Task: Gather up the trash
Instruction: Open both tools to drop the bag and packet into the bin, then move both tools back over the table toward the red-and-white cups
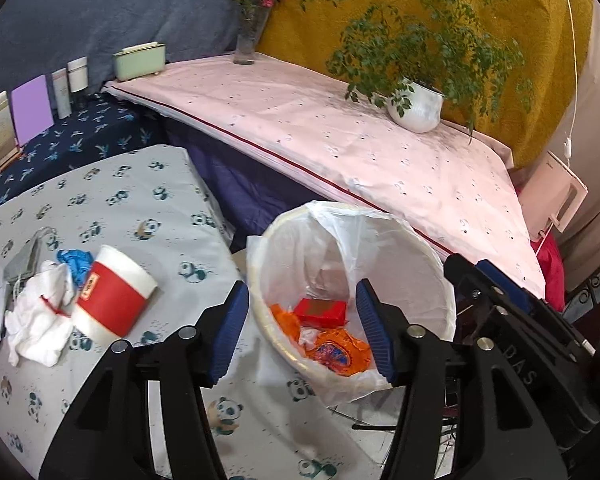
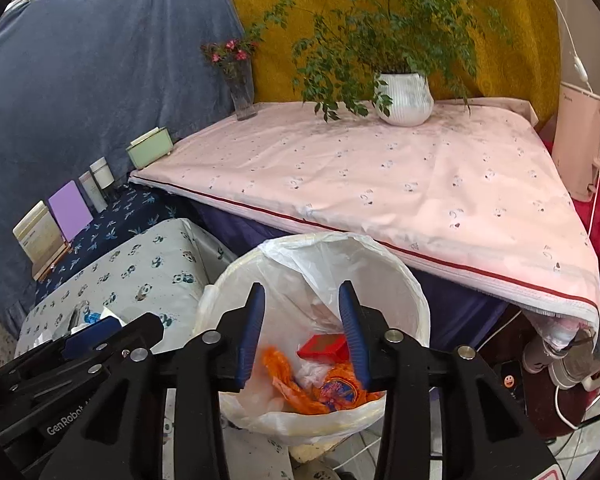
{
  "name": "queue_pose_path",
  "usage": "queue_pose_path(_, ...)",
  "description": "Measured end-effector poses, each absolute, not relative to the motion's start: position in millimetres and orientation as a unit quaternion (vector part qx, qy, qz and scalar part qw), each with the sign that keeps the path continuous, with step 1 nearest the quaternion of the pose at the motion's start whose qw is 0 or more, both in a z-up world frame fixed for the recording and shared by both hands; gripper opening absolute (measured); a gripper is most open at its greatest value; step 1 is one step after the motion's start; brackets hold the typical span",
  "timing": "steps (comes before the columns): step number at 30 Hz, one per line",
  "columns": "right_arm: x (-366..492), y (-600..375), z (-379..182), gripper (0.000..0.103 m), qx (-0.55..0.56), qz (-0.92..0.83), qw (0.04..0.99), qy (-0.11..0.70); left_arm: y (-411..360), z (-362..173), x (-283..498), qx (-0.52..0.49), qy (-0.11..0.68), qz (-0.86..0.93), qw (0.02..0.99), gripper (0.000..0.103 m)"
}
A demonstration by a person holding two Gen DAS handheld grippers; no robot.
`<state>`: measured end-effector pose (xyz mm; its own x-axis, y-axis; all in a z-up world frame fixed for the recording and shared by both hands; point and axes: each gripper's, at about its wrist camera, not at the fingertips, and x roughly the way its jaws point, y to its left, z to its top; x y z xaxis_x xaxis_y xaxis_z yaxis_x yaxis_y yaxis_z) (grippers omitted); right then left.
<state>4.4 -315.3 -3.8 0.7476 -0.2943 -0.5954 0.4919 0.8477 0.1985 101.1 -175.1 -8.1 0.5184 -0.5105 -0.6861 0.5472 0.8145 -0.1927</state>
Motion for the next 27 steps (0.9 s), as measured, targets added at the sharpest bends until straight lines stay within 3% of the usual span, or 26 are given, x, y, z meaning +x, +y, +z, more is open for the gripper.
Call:
queue_pose_path(6, 6.0, -285.8, 13.2, 0.045, 0.159, -0.198, 0.928, 0.272, -138.5, 1.8, 100.6, 0.005, 0.378, -0.282, 0.882, 0.054)
queue_pose_path(14, 14.8, -237.2, 32.0, 0.056, 0.134, -0.168, 0.94, 0.264, -78.1, 13.4, 101.4, -0.021, 0.365, -0.239, 0.9, 0.065)
queue_pose_path(17, 18.9, -218.8, 35.1, 0.057, 0.127, -0.154, 0.943, 0.265, -48.5, 12.7, 102.6, -0.033, 0.366, -0.212, 0.906, 0.073)
queue_pose_path(24, 28.0, -172.0, 36.0, 0.059, 0.112, -0.118, 0.948, 0.273, 15.2, 7.3, 104.0, -0.056, 0.369, -0.157, 0.914, 0.078)
queue_pose_path(27, 31.3, -152.4, 34.9, 0.061, 0.105, -0.105, 0.949, 0.277, 43.2, 4.7, 103.1, -0.062, 0.367, -0.13, 0.919, 0.087)
